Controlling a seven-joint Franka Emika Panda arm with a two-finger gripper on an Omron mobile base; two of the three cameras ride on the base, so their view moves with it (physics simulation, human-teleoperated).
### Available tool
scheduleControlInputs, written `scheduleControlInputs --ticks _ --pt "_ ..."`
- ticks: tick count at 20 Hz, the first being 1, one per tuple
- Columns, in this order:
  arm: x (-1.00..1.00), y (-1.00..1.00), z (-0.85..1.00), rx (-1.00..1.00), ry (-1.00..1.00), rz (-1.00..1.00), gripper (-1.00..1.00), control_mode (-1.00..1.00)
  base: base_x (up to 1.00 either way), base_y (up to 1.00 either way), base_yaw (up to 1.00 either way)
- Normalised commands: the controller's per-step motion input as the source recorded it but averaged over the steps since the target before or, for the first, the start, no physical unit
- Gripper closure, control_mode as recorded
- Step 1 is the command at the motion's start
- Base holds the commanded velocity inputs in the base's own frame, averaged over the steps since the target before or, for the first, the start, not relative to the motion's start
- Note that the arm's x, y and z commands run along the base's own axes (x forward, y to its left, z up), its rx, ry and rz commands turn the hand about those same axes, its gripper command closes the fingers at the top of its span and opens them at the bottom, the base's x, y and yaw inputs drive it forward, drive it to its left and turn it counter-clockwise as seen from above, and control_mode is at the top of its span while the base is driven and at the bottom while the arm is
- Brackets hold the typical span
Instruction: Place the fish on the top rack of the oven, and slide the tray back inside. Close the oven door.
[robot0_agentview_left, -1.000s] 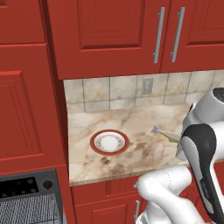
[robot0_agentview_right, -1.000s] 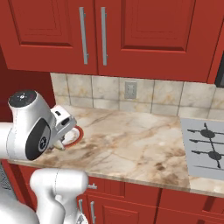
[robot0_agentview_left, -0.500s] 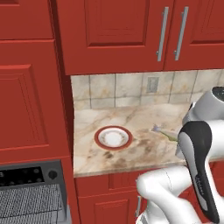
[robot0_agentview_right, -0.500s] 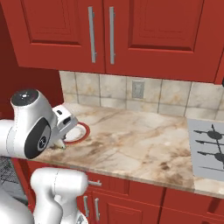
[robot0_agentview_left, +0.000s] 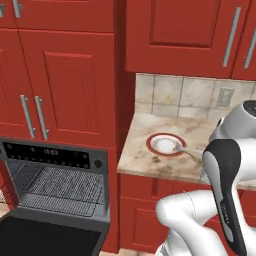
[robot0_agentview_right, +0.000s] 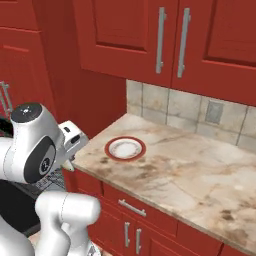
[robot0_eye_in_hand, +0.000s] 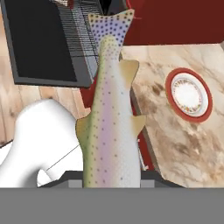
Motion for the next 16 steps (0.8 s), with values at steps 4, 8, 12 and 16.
scheduleControlInputs --ticks 4,8,12,16 --pt "0.0 0.0 0.0 0.0 0.0 0.0 1.0 1.0 0.13 0.09 0.62" --pt "0.0 0.0 0.0 0.0 0.0 0.0 1.0 1.0 0.29 0.09 0.6" --pt "0.0 0.0 0.0 0.0 0.0 0.0 1.0 1.0 0.34 0.15 0.56" --pt "0.0 0.0 0.0 0.0 0.0 0.0 1.0 1.0 0.45 0.11 0.51"
